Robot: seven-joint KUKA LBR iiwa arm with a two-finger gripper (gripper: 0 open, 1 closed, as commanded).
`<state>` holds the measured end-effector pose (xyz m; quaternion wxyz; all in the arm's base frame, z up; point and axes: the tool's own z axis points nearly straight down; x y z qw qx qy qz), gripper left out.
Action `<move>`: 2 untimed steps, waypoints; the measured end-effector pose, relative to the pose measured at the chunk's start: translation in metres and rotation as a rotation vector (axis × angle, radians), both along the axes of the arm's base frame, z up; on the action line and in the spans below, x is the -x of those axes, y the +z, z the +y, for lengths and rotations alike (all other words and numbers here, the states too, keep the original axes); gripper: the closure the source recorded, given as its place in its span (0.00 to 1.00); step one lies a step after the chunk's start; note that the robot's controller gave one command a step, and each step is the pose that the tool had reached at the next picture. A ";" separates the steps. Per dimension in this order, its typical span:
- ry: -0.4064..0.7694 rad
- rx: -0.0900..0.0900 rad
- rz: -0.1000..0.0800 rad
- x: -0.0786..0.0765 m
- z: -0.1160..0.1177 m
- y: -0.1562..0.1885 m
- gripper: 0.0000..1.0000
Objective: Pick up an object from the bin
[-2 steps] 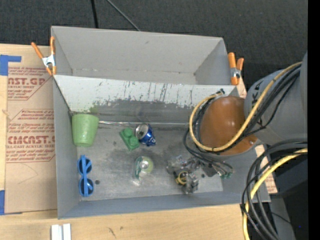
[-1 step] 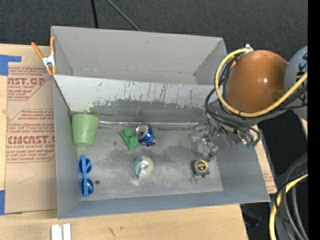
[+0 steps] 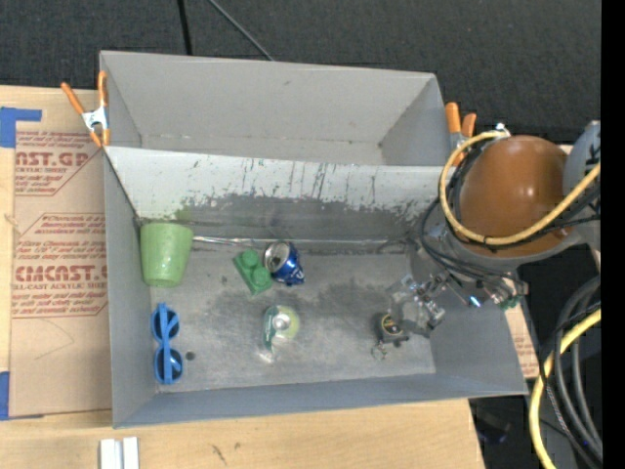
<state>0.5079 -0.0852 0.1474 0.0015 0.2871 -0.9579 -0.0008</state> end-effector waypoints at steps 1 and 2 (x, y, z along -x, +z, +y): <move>0.001 -0.001 -0.004 -0.001 0.002 0.002 0.00; -0.022 -0.003 0.001 -0.013 0.004 -0.082 0.00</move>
Offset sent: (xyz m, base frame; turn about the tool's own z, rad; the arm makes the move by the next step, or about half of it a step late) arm 0.0000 0.0000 0.0000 0.0000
